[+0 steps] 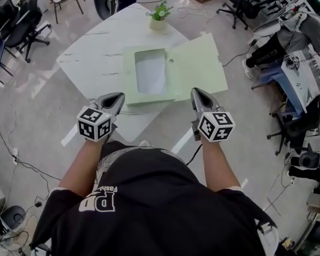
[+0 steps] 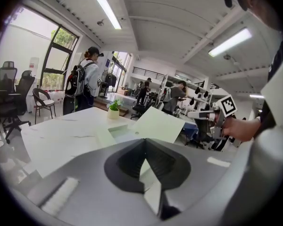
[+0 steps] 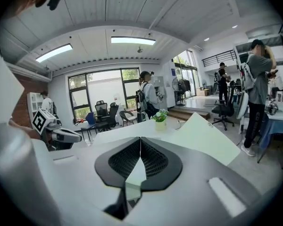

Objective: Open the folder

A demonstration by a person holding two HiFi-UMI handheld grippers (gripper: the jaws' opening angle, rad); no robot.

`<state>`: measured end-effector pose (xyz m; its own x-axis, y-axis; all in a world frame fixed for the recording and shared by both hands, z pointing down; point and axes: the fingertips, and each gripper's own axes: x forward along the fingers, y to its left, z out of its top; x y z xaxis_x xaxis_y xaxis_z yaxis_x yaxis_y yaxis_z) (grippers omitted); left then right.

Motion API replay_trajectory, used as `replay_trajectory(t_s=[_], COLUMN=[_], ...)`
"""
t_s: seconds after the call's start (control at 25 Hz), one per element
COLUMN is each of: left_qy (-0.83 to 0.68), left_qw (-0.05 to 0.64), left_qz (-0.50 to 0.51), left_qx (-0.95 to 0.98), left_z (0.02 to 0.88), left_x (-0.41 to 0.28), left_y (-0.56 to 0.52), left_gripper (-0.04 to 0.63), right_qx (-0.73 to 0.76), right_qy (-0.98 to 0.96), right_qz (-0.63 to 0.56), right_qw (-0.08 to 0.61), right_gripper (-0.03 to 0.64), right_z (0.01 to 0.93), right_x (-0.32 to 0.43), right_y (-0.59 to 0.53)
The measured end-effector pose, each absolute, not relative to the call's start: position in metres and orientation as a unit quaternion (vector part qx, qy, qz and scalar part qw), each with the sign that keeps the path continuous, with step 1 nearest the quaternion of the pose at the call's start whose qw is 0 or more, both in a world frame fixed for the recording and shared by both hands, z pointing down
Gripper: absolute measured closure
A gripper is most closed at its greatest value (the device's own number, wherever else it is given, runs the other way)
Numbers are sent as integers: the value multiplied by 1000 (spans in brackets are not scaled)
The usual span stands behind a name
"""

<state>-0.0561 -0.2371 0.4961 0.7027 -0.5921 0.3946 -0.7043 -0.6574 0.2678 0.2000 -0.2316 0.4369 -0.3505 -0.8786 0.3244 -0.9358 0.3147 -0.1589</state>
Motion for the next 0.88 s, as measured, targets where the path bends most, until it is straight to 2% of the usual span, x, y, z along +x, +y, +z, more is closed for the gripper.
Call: replay_trajectory(t_s=[0.48,0.88], left_qy=[-356,-360], left_qw=[179,159], left_qz=[115,100], left_qx=[910,914], left_z=[461,437], left_x=[-51,-50], left_y=[-218,-213], left_gripper=[545,545], right_qx=[474,440], right_qy=[-869,-887], right_qz=[126,118], right_qw=[71,71], right_gripper=[618,618], right_z=[416,413], right_x=[115,81], right_y=[-211,-203])
